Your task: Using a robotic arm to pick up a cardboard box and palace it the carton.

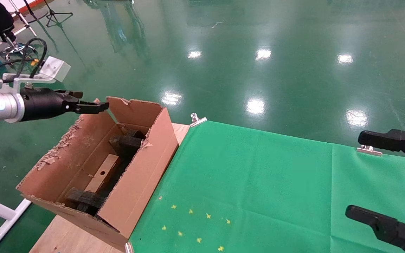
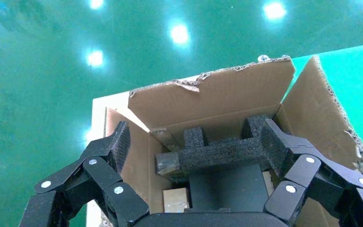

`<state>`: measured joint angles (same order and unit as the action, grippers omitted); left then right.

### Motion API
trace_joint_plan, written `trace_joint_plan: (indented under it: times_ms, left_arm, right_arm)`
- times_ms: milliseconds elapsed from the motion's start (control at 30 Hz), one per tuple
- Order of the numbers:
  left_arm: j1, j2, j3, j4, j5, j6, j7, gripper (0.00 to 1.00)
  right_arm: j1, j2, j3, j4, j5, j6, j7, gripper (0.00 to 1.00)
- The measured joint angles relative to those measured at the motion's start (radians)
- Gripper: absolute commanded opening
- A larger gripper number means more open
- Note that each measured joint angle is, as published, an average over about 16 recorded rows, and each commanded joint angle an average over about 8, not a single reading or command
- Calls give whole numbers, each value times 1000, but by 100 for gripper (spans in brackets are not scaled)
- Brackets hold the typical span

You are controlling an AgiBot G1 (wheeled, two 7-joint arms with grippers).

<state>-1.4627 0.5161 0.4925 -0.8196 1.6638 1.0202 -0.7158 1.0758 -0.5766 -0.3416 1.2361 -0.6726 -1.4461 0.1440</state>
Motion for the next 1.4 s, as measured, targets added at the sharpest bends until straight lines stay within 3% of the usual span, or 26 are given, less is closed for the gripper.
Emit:
trace_joint_plan:
  times_ms: [1400]
  left_arm:
    - [280, 69, -154, -335, -673, 343, 381, 100]
  right_arm:
    - [0, 0, 0, 0, 0, 0, 0, 100]
